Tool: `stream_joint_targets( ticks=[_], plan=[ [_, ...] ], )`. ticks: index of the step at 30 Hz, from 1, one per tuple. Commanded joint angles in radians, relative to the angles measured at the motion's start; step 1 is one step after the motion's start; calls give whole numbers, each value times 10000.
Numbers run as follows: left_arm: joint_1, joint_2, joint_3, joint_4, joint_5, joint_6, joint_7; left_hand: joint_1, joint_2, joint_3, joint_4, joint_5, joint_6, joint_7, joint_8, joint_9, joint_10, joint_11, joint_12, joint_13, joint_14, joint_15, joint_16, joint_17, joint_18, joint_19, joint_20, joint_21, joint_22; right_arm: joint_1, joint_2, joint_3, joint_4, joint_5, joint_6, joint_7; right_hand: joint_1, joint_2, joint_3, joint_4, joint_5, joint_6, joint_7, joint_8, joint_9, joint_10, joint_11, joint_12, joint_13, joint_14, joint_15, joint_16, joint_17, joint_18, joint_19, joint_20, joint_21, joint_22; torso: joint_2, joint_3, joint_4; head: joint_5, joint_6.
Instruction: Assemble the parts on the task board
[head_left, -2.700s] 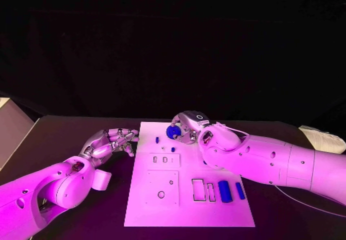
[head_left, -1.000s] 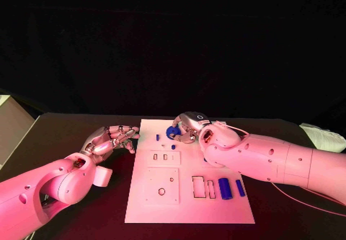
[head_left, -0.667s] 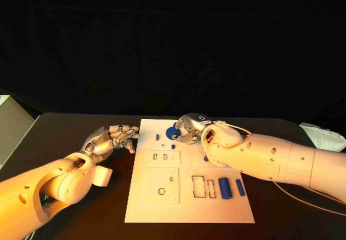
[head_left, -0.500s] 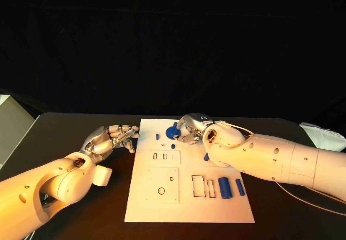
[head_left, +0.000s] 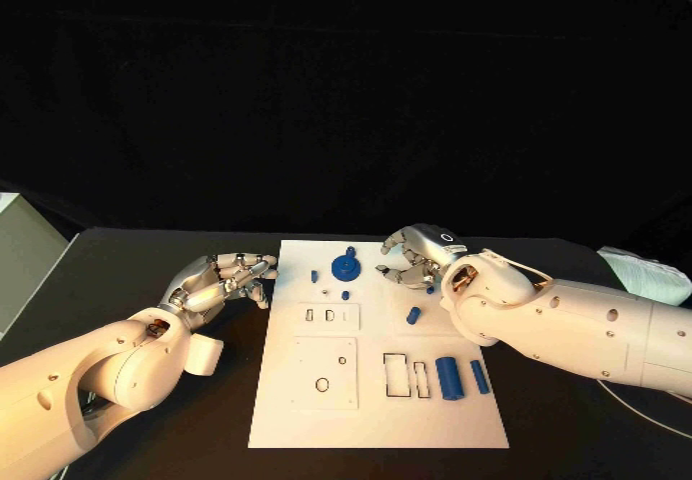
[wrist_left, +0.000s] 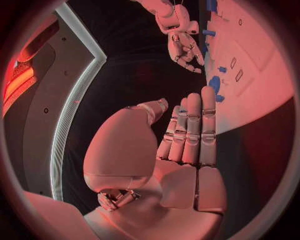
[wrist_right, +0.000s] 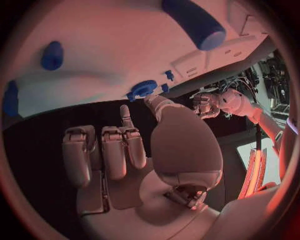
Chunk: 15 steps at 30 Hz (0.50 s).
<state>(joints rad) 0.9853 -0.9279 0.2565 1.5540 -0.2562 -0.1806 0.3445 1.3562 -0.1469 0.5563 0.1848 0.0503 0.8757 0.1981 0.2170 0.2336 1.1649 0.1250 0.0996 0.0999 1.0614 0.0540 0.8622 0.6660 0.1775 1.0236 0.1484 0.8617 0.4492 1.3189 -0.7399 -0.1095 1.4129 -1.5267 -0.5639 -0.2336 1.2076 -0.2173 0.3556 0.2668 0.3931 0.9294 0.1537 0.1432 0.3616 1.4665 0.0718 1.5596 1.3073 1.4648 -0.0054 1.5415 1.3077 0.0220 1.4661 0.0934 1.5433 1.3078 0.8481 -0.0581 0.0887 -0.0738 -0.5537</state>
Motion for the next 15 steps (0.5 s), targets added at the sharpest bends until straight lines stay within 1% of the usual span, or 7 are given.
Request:
stream_joint_targets(
  ticks=[1, 2, 5, 9, 12, 14, 15],
  plan=[
    [-13, 24, 4, -6, 19, 162, 90, -67, 26, 48, 17, 28, -57, 24, -60, 12, -71, 33, -53, 16, -54, 16, 68, 8, 51, -63, -26, 57, 18, 12, -464, 30, 240, 981, -523, 810, 412, -122, 107, -207, -291, 23, 8, -80, 5, 893, -21, -47, 2496, 862, -39, -18, 1759, -119, 915, -38, -61, 2261, -15, 8, -44, -13, 32],
    [-16, 28, 4, -11, 19, 160, 97, -66, 19, 49, 13, 28, -58, 24, -61, 12, -74, 33, -54, 16, -60, 17, 66, 8, 52, -69, -25, 60, 20, 14, -613, 36, 253, 1244, -367, 1051, 616, -174, 147, -324, -484, 14, 19, -92, 4, 869, -13, -72, 2474, 854, -36, -32, 1726, -114, 908, -37, -80, 2243, -17, 13, -53, -7, 39],
    [-30, 38, 4, -21, 19, 150, 110, -59, -6, 70, -13, 28, -71, 37, -70, 18, -104, 46, -64, 19, -147, 31, 24, -7, 49, -139, -13, 69, 29, 16, -978, 47, 206, 1889, 102, 1714, 1104, -206, 272, -575, -968, -14, 39, -127, -3, 759, 6, -190, 2375, 848, -25, -45, 1715, -95, 879, -25, -147, 2176, -22, 50, -75, 18, 31],
    [-80, 60, 4, -34, 19, 164, 119, -52, -18, 87, -31, 29, -81, 48, -76, 21, -128, 59, -72, 20, -201, 42, -7, -20, 48, -189, -3, 71, 32, 17, -1548, 65, 56, 2506, 751, 2566, 1512, -327, 333, -832, -1135, -32, 43, -155, -11, 717, 11, -234, 2339, 867, -20, -16, 1810, -99, 881, -18, -136, 2192, -44, 91, -67, -74, 15],
    [-107, 67, 4, -40, 19, 175, 124, -40, -25, 97, -48, 29, -83, 51, -78, 24, -136, 60, -74, 22, -218, 45, -17, -24, 49, -209, 1, 74, 35, 17, -1875, 71, -75, 2710, 1072, 2931, 1706, -451, 316, -976, -1179, -50, 32, -173, -16, 700, 5, -253, 2324, 882, -26, 7, 1876, -109, 894, -19, -102, 2231, -57, 105, -65, -158, 1],
    [-126, 70, 4, -45, 3, 171, 112, -33, -29, 100, -57, 29, -83, 49, -77, 25, -138, 61, -74, 22, -222, 45, -19, -25, 49, -215, 2, 76, 36, 19, -2051, 75, -195, 2822, 1233, 3114, 1756, -497, 298, -1015, -1193, -61, 26, -183, -19, 694, 1, -259, 2319, 884, -28, 11, 1890, -111, 897, -21, -94, 2240, -61, 115, -69, -177, -12],
    [-135, 72, 4, -46, -21, 166, 98, -22, -39, 104, -73, 28, -82, 49, -77, 27, -140, 60, -73, 24, -225, 45, -20, -26, 51, -223, 3, 81, 39, 20, -2129, 78, -271, 2880, 1311, 3193, 1781, -517, 289, -1034, -1200, -69, 21, -189, -21, 690, -2, -263, 2315, 889, -32, 19, 1912, -115, 901, -22, -83, 2251, -65, 124, -78, -156, -23]
  ],
)
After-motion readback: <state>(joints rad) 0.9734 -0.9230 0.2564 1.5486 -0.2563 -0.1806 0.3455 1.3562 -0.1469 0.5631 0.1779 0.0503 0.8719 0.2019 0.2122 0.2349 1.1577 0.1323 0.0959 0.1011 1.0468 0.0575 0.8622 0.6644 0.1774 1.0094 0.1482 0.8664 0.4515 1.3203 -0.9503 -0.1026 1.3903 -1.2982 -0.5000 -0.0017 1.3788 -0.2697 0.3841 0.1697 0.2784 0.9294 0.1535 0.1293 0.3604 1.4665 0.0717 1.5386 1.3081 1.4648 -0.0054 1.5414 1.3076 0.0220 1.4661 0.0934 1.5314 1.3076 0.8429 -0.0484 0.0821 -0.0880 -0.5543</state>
